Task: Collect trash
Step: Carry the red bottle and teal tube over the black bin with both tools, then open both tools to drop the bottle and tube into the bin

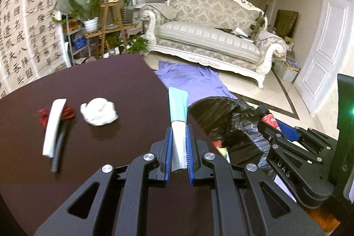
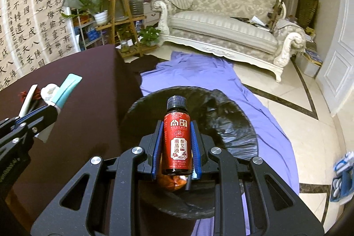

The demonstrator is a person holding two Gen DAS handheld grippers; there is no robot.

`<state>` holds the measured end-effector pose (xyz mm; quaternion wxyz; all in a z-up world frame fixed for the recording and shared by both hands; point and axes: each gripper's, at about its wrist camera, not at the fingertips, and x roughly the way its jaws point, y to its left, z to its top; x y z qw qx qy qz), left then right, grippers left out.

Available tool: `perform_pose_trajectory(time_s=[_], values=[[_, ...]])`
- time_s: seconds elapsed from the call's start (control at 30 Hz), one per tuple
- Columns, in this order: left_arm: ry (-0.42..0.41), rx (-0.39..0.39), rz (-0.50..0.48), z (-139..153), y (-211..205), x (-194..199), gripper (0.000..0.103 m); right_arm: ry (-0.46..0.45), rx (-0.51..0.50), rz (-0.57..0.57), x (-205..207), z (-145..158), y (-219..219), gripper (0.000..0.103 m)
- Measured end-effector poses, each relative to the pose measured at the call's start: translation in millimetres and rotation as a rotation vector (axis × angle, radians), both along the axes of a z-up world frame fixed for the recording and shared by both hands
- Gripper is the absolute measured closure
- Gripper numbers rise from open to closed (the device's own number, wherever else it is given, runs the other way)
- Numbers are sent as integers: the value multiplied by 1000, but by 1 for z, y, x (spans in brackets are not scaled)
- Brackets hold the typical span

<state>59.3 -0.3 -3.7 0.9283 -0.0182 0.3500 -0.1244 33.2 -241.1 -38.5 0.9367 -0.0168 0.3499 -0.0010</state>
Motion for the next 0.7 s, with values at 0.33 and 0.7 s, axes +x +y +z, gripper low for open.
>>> perform_pose_trajectory(time_s=[0.33, 0.7], values=[[15, 47, -49, -8, -36, 24, 90, -6, 4, -52, 13, -8, -29, 80], [33, 90, -85, -16, -65, 37, 89, 20, 22, -94, 24, -20, -48, 80]])
